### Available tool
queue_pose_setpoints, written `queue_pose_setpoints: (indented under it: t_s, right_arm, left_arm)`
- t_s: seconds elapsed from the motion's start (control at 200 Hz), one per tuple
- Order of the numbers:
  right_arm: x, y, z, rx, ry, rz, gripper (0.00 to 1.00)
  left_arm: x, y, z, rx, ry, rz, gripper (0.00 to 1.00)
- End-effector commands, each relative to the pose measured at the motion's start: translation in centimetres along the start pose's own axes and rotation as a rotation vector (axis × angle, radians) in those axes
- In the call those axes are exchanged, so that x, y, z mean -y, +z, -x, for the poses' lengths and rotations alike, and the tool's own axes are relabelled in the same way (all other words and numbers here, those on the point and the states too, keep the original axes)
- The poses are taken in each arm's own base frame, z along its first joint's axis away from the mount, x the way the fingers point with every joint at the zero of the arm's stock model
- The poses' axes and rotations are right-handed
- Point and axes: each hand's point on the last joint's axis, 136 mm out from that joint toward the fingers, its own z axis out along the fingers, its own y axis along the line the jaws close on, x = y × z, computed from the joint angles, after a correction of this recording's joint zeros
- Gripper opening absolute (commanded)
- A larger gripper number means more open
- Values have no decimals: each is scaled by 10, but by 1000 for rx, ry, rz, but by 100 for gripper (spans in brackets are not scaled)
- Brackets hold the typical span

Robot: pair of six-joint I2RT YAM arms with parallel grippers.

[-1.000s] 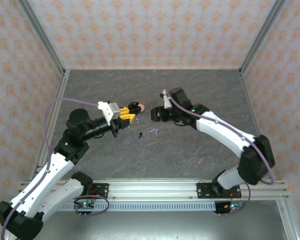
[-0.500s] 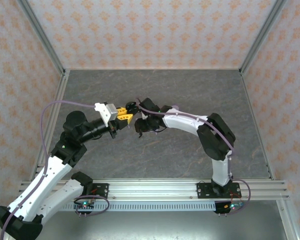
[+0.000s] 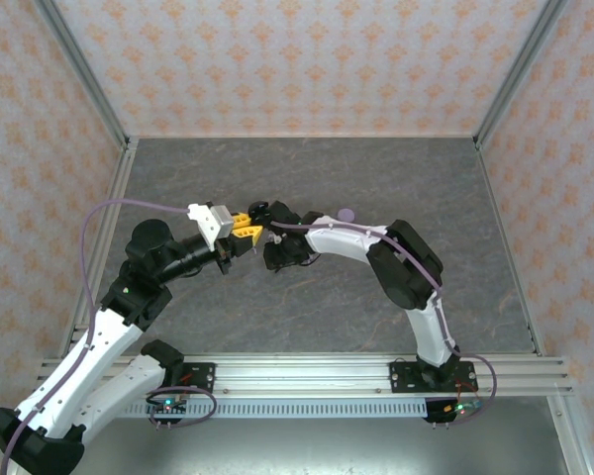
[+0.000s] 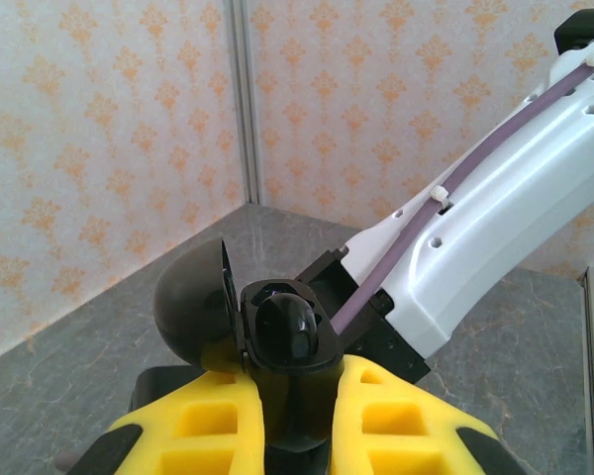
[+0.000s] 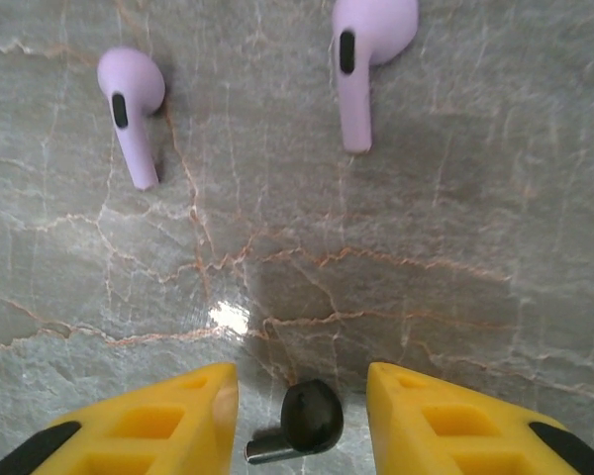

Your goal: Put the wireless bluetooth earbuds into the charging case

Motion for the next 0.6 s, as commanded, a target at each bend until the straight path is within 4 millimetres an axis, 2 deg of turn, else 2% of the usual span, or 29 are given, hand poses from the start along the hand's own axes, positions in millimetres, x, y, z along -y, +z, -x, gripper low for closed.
queue_pose_setpoints:
  t_s: [0.0, 0.315, 0.591]
  right_arm:
    - [3, 3, -6, -26, -22, -46, 39]
    - [24, -1, -28, -67, -71, -161, 37]
    - [47, -19, -38, -65, -104, -263, 31]
  left_arm:
    - [2, -5, 16, 34, 43, 10, 0]
    - [0, -4, 16, 28, 48, 13, 0]
    - [1, -4, 15, 27, 43, 12, 0]
